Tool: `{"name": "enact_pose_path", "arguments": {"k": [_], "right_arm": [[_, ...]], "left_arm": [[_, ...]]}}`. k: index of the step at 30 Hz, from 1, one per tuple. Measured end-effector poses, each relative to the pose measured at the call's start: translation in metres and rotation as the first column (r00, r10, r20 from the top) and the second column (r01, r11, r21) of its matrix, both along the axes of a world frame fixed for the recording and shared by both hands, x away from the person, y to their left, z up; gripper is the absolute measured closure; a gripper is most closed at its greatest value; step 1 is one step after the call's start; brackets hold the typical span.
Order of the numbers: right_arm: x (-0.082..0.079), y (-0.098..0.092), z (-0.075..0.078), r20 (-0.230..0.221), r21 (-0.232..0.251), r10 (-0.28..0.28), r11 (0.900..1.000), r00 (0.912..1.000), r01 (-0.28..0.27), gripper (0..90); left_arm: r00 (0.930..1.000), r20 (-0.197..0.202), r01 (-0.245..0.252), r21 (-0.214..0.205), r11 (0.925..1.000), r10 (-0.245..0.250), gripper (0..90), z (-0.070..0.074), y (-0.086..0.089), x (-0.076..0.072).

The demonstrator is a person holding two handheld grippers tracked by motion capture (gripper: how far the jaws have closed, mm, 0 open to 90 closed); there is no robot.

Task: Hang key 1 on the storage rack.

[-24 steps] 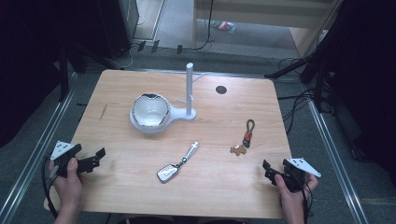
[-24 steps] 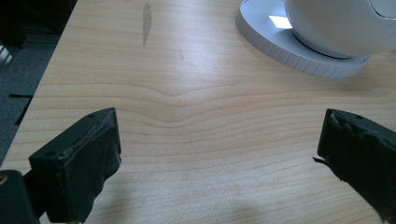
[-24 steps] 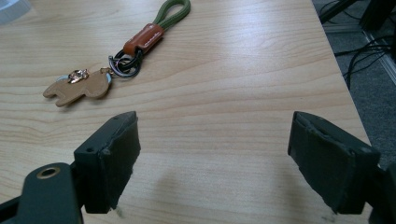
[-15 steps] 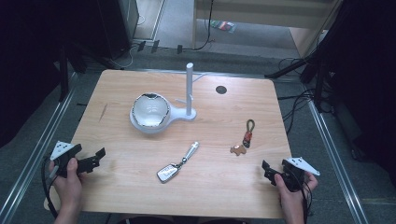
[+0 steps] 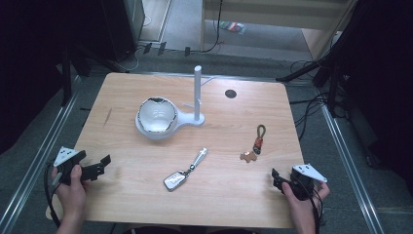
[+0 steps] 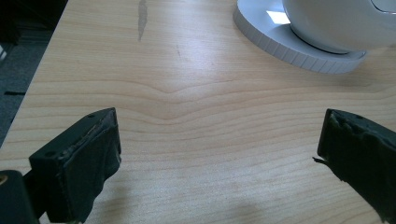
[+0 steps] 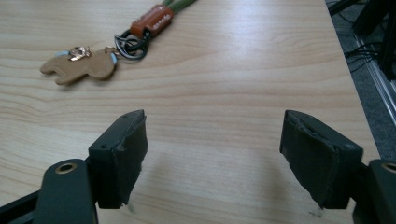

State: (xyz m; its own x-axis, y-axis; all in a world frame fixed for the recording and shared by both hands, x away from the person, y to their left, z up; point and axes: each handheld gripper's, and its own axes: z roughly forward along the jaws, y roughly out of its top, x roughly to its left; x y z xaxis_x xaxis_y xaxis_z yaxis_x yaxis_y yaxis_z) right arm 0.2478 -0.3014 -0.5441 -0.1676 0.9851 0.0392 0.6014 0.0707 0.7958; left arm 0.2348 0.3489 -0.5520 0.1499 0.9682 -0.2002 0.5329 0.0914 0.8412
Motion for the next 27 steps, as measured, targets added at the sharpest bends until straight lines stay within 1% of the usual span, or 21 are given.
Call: {"name": "enact_pose_path", "arguments": {"k": [2, 3, 5, 9, 10, 11, 13, 14, 16, 18, 21, 23, 27], "right_arm": [[0.000, 0.002, 0.007, 0.008, -0.010, 0.003, 0.9999, 1.0000, -0.003, 24.4], [0.000, 0.003, 0.009, 0.005, -0.012, 0.008, 0.9999, 1.0000, -0.008, 24.4], [0.001, 0.005, 0.014, -0.005, -0.037, 0.007, 0.9993, 1.0000, -0.007, 24.3], [0.004, 0.007, 0.022, -0.038, -0.048, 0.031, 0.9983, 0.9988, -0.033, 23.8], [0.004, 0.007, 0.022, -0.038, -0.048, 0.031, 0.9983, 0.9988, -0.033, 23.8], [0.006, 0.010, 0.025, -0.050, -0.058, 0.038, 0.9975, 0.9980, -0.041, 23.8], [0.010, 0.013, 0.027, -0.068, -0.059, 0.042, 0.9972, 0.9968, -0.046, 23.8], [0.013, 0.015, 0.028, -0.081, -0.066, 0.046, 0.9965, 0.9956, -0.052, 23.7], [0.020, 0.020, 0.030, -0.118, -0.087, 0.053, 0.9942, 0.9916, -0.063, 22.8], [0.026, 0.025, 0.034, -0.144, -0.106, 0.057, 0.9917, 0.9880, -0.073, 22.6], [0.034, 0.031, 0.040, -0.166, -0.107, 0.076, 0.9898, 0.9832, -0.094, 22.4], [0.039, 0.035, 0.043, -0.174, -0.117, 0.082, 0.9877, 0.9813, -0.104, 22.4], [0.048, 0.042, 0.048, -0.202, -0.136, 0.082, 0.9844, 0.9760, -0.111, 22.4]], "left_arm": [[1.0000, 0.002, 0.000, -0.002, 1.0000, 0.000, 0.0, 0.000, 0.000, 0.000], [1.0000, 0.003, 0.003, -0.005, 1.0000, -0.003, 0.0, 0.000, 0.001, 0.000], [1.0000, 0.002, 0.009, -0.011, 0.9999, -0.009, 0.0, 0.000, 0.001, -0.001], [0.9999, 0.009, 0.006, -0.002, 1.0000, -0.006, 0.0, 0.000, 0.000, -0.001], [0.9999, 0.009, 0.006, -0.002, 1.0000, -0.006, 0.0, 0.000, 0.000, -0.001], [0.9999, 0.012, 0.005, -0.002, 1.0000, -0.005, 0.0, 0.000, 0.000, -0.001], [0.9999, 0.012, 0.004, -0.001, 1.0000, -0.004, 0.0, 0.000, 0.000, -0.002], [0.9996, 0.027, -0.010, 0.000, 1.0000, 0.010, 0.0, 0.000, -0.001, -0.003], [0.9992, 0.035, -0.019, -0.002, 0.9998, 0.019, 0.0, 0.000, 0.000, -0.003], [0.9990, 0.037, -0.024, -0.014, 0.9996, 0.025, 0.0, 0.000, 0.001, -0.003], [0.9989, 0.042, -0.021, -0.021, 0.9996, 0.022, 0.0, 0.000, 0.003, -0.004], [0.9986, 0.048, -0.022, -0.026, 0.9994, 0.023, 0.0, 0.000, 0.003, -0.005], [0.9981, 0.056, -0.026, -0.036, 0.9990, 0.028, 0.0, 0.000, 0.004, -0.006]]}}
